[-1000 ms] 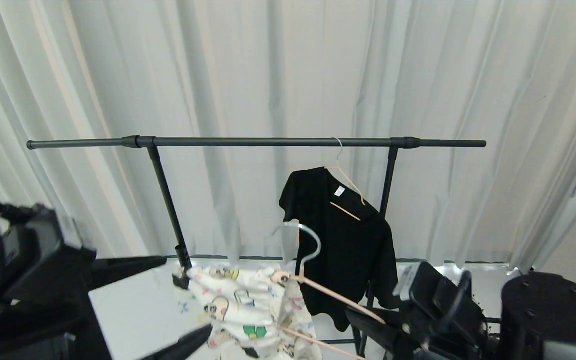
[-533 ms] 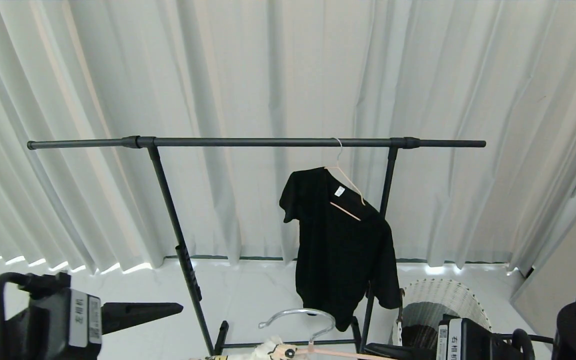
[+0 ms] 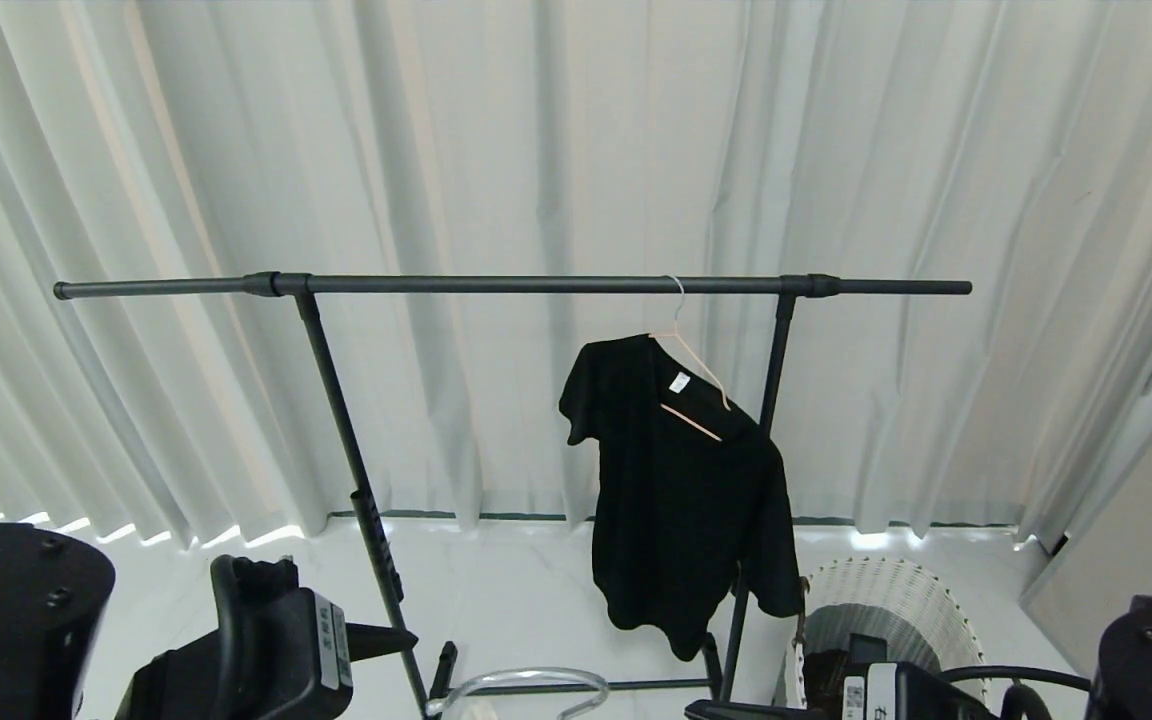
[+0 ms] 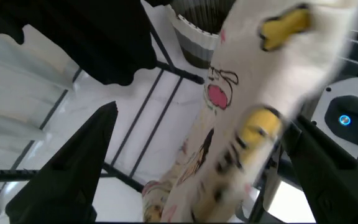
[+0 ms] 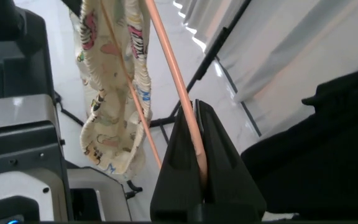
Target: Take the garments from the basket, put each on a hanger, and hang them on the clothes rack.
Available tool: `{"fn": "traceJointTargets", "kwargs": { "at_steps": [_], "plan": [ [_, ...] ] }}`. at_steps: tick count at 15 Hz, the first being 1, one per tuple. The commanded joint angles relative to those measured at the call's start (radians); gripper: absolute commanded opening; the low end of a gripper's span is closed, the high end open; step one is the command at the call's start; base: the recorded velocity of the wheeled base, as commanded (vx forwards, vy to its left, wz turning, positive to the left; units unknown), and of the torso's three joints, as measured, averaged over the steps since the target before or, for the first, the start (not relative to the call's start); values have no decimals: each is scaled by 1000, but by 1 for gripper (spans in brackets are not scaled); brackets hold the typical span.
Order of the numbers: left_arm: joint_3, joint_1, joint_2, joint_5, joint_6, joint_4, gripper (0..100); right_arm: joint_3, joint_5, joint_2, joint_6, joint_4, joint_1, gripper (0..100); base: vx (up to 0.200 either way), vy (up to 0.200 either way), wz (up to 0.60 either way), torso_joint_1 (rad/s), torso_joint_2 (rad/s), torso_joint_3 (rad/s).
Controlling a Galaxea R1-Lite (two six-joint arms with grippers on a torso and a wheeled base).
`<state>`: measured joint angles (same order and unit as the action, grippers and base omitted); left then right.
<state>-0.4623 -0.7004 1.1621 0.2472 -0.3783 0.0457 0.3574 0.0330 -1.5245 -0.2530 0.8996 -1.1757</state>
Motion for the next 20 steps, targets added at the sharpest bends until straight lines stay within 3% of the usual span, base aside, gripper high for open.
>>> {"fn": "traceJointTargets", "kwargs": {
  "at_steps": [1, 2, 3, 10, 11, 14, 16, 17, 20],
  "plan": [
    [-1, 1, 19, 0, 1, 0, 100, 21, 1, -14, -2, 1, -16, 0, 0, 0, 0, 0, 0, 0],
    [-1, 1, 18, 0, 1, 0, 100, 25, 1, -14, -2, 1, -18, 0, 0, 0, 0, 0, 0, 0],
    [-1, 1, 16, 0, 1, 0, 0, 26, -1, -13, -2, 2, -18, 0, 0, 0, 0, 0, 0, 0],
    [21, 4, 16, -3, -5, 2, 0, 26, -7, -8, -5, 1, -18, 0, 0, 0, 0, 0, 0, 0],
    [21, 4, 18, -3, -5, 2, 0, 23, -7, -8, -6, 1, -18, 100, 0, 0, 0, 0, 0, 0],
    [34, 10, 25, -3, -2, 52, 0, 23, -25, -6, -6, 1, -15, 100, 0, 0, 0, 0, 0, 0],
    [53, 55, 33, -5, -2, 80, 0, 18, -137, -2, -5, 1, -13, 100, 0, 0, 0, 0, 0, 0],
    [59, 84, 33, -6, -5, 80, 0, 18, -159, -2, -3, 1, -12, 100, 0, 0, 0, 0, 0, 0],
    [80, 177, 19, -39, -7, 85, 0, 12, -162, 3, 1, 1, 68, 100, 0, 0, 0, 0, 0, 0]
  ]
}}
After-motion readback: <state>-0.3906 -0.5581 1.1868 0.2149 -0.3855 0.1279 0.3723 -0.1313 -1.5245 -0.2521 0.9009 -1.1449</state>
